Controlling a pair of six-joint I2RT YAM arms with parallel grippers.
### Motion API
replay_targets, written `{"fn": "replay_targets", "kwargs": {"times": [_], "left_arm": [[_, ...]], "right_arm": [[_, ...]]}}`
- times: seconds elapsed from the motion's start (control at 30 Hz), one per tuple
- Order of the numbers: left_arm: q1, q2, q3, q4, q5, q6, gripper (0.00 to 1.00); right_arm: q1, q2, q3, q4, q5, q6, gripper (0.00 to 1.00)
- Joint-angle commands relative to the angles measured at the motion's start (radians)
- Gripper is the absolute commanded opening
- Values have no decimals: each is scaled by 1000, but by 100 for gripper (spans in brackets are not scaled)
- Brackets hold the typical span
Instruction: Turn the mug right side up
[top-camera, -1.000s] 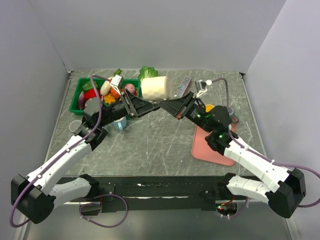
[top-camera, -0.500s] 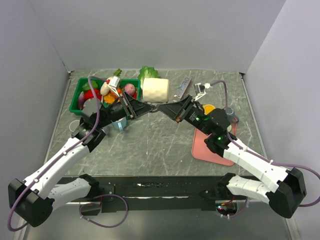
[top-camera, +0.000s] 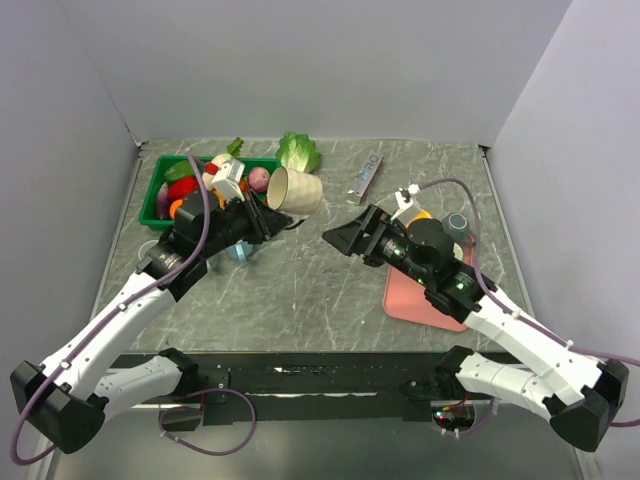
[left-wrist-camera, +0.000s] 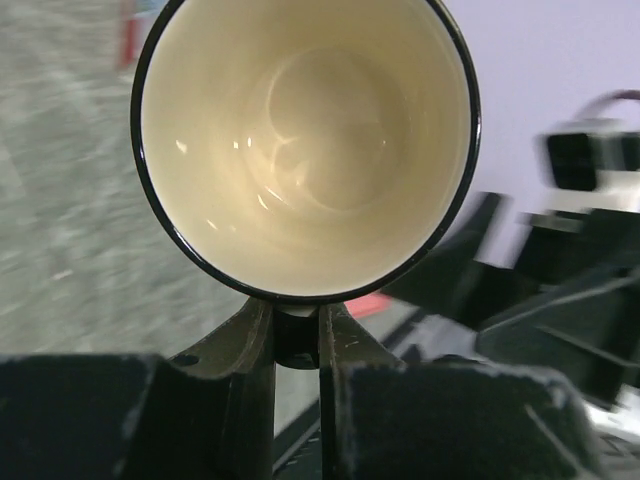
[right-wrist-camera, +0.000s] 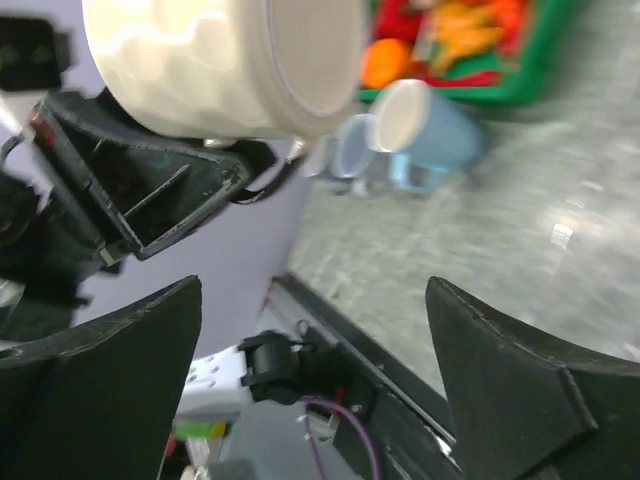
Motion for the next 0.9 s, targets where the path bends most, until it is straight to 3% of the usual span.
{"fn": "replay_targets", "kwargs": {"times": [0.0,0.17,0.3,0.6,0.87], "left_arm": [[-2,-12,47,-61,-161,160,1],[-10,17,-3,-100,-242,209,1],[-42,85,-32,-112,-311,206,1],[-119,293,-4,-168,-533,191,1],[-144,402,-7,-166,-622,180,1]], "right_arm": [[3,-60,68,-302,214,-11,100],[3,-34,147,-541,317,-5,100],[0,13,175,-634,359,38,100],[-5,62,157,-682,320,107,100],[-19,67,143,-702,314,107,99]]}}
